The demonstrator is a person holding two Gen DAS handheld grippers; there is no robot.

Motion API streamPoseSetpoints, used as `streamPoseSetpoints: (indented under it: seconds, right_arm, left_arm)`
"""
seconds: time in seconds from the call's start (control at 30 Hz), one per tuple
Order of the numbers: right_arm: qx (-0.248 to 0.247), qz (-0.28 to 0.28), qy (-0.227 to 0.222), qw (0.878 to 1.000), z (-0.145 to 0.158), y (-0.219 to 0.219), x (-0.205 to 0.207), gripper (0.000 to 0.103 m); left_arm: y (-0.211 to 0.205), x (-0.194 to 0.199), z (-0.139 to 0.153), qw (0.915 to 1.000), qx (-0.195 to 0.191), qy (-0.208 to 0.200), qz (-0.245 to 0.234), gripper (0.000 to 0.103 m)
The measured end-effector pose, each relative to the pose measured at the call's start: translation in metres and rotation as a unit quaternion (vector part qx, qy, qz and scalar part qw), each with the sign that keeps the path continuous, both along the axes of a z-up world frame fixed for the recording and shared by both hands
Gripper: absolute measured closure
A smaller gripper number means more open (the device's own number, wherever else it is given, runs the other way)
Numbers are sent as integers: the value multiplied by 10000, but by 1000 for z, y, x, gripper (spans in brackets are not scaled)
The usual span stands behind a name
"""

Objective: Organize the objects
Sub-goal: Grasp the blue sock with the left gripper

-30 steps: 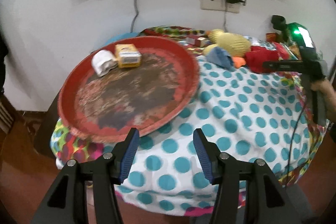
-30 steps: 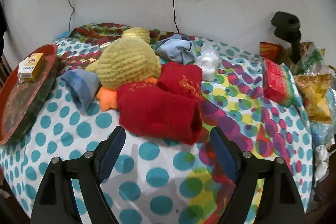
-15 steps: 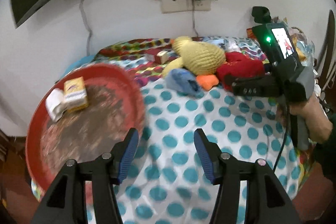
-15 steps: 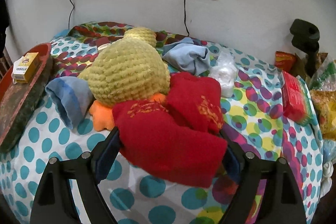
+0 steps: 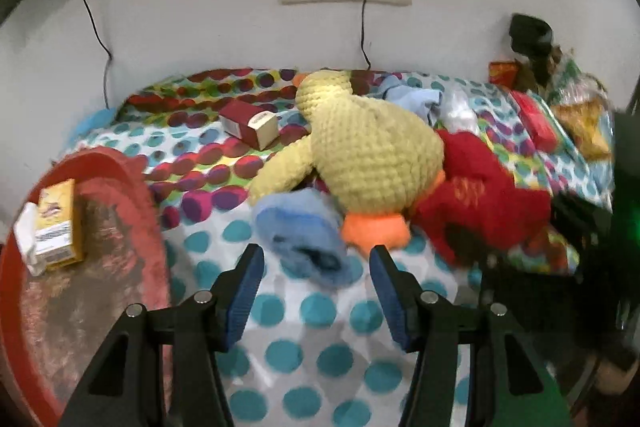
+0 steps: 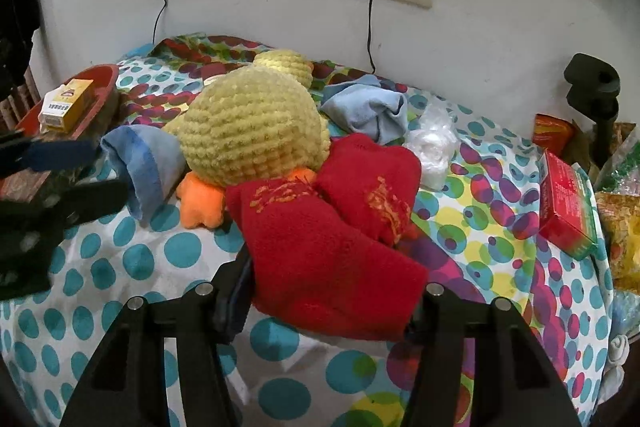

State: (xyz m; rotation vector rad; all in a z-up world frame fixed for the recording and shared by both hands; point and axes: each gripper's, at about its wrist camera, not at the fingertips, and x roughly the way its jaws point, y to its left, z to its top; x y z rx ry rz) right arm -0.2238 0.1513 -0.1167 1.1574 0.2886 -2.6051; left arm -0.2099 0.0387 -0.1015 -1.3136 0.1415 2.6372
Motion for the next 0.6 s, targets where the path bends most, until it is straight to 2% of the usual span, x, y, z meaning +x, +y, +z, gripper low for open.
streamPoseSetpoints:
  seconds: [0.1,0.27,0.47,0.53,0.6]
  right_arm:
    - [-55,14,-33,10000,0,1,-1,49]
    - [-171,24,-78,9998,0,4,-3,48]
    - [-304,21,-151,9994,-1,7,-4,46]
    - [-335,19,-163,9993,-1,7,-4,46]
    - [-342,15,-175,9993,-2,7,-5,46]
  left_arm:
    - [3,-17,-10,9997,96,-199,101,46]
    - [0,-35,-30,9984,-37,-297,488,46]
    - [-8,-35,-38,9980,156,-71,612,47]
    - [-9,-36,-41,9976,167,-109,667,52]
    - [-5,-33,-40,9979,37,21,644,58]
